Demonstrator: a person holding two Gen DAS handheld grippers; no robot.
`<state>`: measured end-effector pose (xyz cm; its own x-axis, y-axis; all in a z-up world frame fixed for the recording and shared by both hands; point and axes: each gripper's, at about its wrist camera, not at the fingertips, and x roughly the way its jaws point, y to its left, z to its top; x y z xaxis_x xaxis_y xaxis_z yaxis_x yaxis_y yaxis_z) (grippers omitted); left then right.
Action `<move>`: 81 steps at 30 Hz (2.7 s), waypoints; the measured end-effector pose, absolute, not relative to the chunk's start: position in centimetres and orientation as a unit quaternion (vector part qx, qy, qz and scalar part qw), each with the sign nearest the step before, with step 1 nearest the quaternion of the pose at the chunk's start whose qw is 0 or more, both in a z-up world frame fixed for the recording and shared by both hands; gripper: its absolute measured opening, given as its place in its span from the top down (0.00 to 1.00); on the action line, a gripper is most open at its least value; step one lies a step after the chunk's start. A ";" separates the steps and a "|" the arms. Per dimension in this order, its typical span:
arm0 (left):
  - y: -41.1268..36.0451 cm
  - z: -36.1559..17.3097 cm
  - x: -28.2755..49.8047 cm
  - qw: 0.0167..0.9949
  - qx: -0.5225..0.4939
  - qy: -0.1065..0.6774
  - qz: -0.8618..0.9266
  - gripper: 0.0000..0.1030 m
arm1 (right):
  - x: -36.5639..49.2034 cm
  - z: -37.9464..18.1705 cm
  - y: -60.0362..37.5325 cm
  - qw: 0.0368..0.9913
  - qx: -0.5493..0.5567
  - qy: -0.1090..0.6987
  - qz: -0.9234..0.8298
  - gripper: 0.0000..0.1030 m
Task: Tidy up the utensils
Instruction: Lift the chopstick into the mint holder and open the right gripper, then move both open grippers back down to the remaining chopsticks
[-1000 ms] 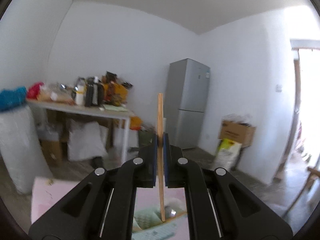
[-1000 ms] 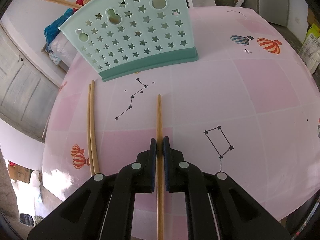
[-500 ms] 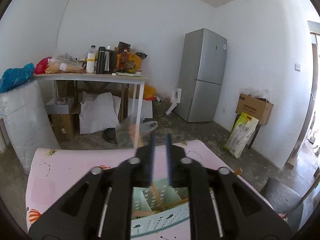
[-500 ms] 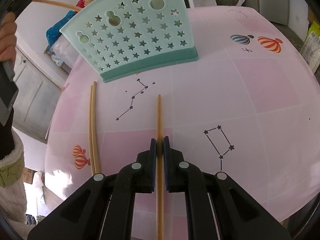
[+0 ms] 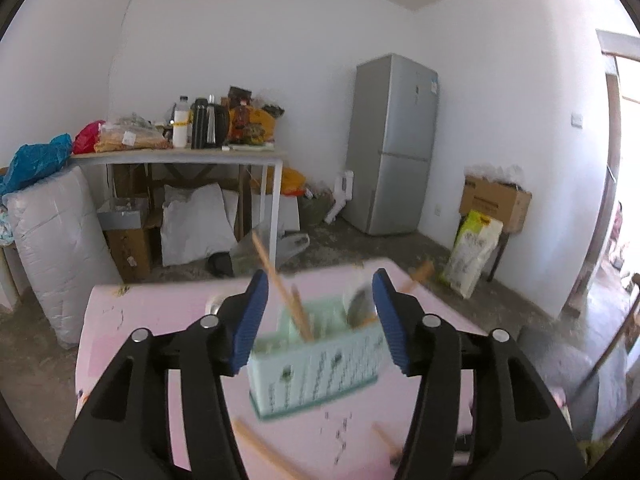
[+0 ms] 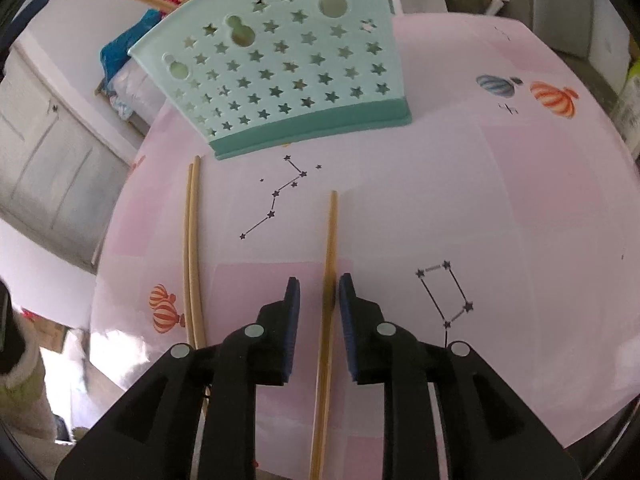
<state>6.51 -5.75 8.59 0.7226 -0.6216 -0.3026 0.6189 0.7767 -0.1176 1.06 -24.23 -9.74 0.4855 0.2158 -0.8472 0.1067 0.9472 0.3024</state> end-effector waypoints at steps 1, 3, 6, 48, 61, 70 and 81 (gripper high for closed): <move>-5.3 8.1 6.0 0.927 -0.002 0.169 -0.335 0.48 | 1.2 -9.7 -24.0 0.848 0.154 0.507 0.032 0.80; -4.3 6.7 5.2 0.923 0.000 0.188 -0.335 0.46 | 1.7 -9.6 -23.6 0.850 0.139 0.507 0.030 0.80; -3.2 3.8 4.8 0.917 0.008 0.231 -0.325 0.46 | 2.3 -9.6 -23.2 0.852 0.124 0.508 0.025 0.81; -3.2 -10.2 8.4 0.889 0.046 0.407 -0.205 0.40 | 6.6 18.3 -26.7 0.982 0.112 0.154 0.006 0.93; -3.0 -10.1 8.5 0.889 0.035 0.406 -0.210 0.38 | 15.2 10.9 -26.5 0.963 0.112 0.245 0.016 0.93; -3.0 -10.1 8.5 0.889 0.034 0.406 -0.210 0.35 | 11.4 11.8 -28.7 0.971 0.081 0.223 -0.036 0.55; -2.8 -10.3 8.7 0.890 0.036 0.410 -0.195 0.34 | 0.5 6.6 -27.8 0.959 0.106 0.261 0.020 0.52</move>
<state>8.69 -2.76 -10.26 0.5875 -0.3175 -0.7443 0.3763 0.9215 -0.0961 0.55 -27.84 6.60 0.8626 0.0930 -0.4973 0.0177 0.9768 0.2134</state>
